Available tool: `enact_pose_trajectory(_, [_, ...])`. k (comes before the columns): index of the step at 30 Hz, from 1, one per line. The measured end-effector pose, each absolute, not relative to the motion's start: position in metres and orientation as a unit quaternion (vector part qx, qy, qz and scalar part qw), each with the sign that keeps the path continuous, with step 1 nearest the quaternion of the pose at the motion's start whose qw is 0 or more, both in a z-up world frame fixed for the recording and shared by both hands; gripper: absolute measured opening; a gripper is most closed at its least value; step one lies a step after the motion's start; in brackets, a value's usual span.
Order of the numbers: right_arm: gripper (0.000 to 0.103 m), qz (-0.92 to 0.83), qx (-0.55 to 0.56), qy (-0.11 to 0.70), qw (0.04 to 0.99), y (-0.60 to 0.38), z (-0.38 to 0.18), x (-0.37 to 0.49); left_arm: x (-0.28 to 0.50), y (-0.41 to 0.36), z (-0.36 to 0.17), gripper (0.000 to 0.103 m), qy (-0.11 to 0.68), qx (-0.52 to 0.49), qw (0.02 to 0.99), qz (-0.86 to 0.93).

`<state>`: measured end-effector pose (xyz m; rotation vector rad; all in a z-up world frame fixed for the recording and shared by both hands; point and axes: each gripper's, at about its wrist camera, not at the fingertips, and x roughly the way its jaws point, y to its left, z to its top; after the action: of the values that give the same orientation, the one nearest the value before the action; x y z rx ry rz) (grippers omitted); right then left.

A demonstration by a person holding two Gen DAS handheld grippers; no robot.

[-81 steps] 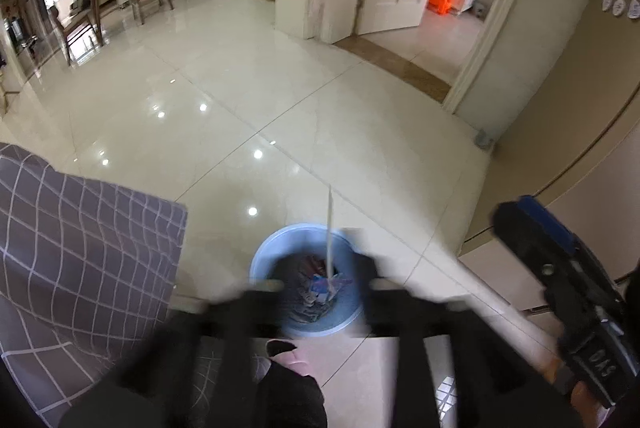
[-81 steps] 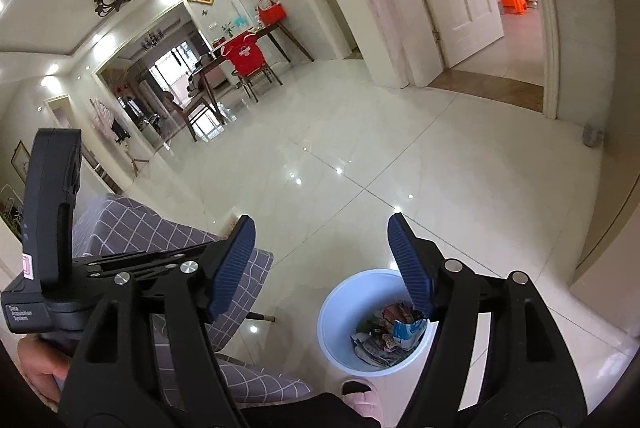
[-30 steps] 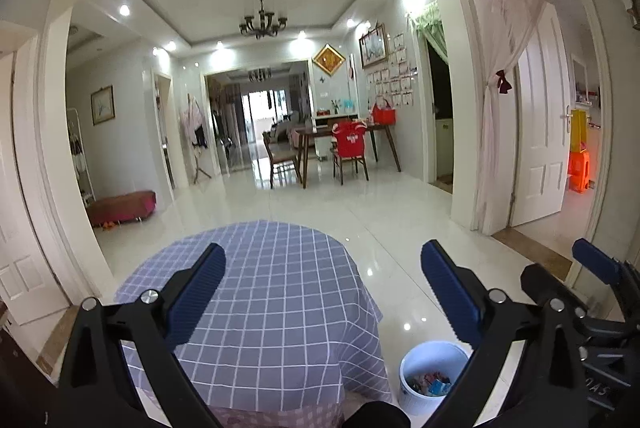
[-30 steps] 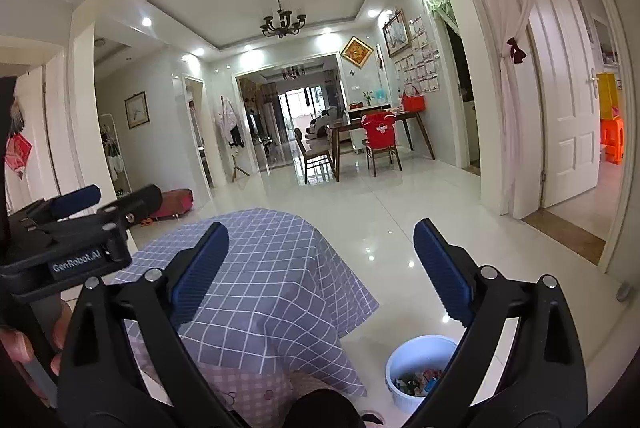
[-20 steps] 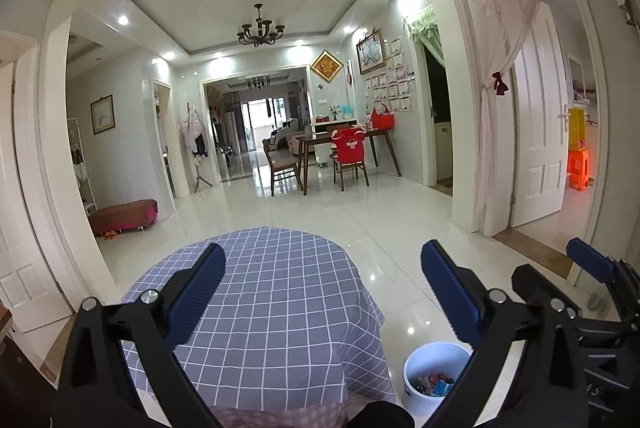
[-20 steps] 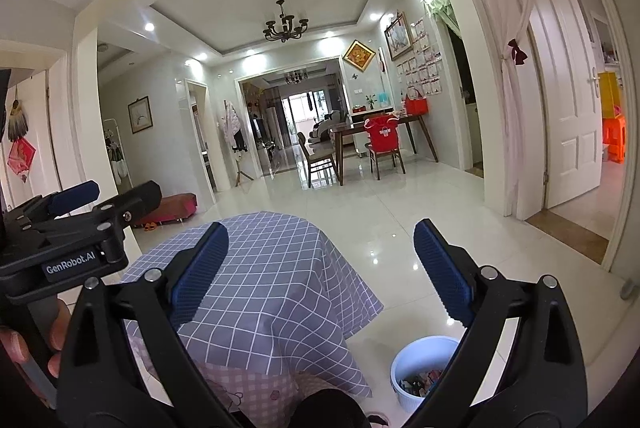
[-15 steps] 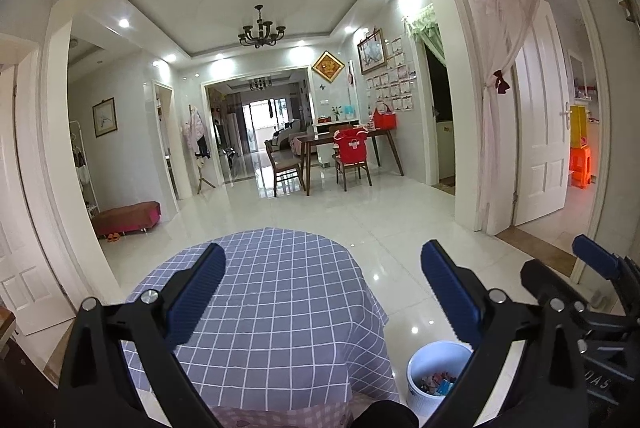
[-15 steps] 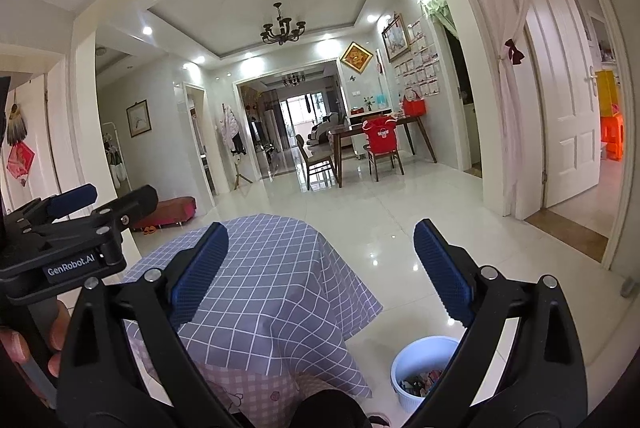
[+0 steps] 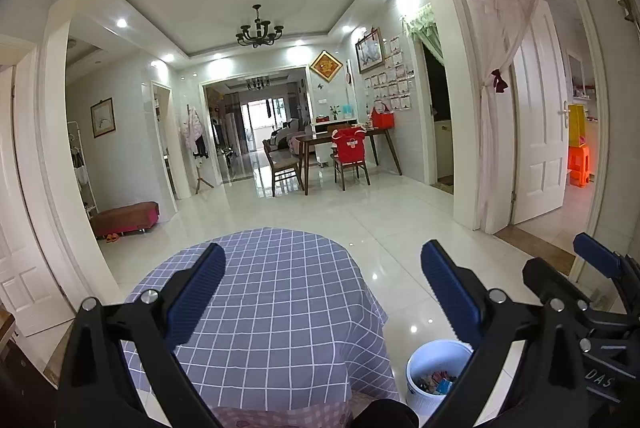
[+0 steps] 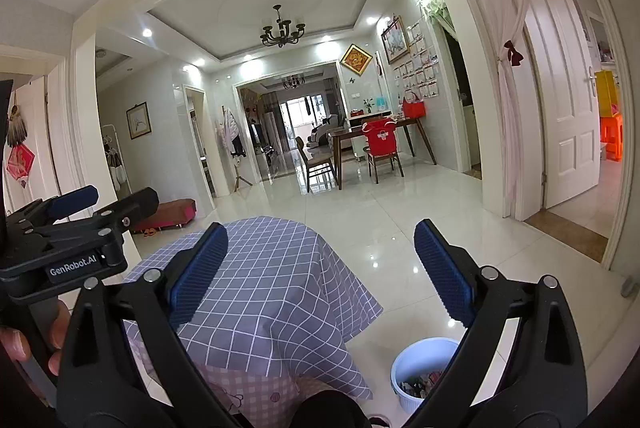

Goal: Collect trash

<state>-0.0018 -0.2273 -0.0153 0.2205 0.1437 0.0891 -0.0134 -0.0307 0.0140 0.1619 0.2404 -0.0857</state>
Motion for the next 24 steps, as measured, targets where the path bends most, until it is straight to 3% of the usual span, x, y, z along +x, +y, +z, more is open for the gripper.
enact_pose_trajectory(24, [0.093, 0.043, 0.114, 0.076, 0.990, -0.2286, -0.0244, -0.0016, -0.0120, -0.0328, 0.0091, 0.096, 0.122, 0.092, 0.987, -0.053])
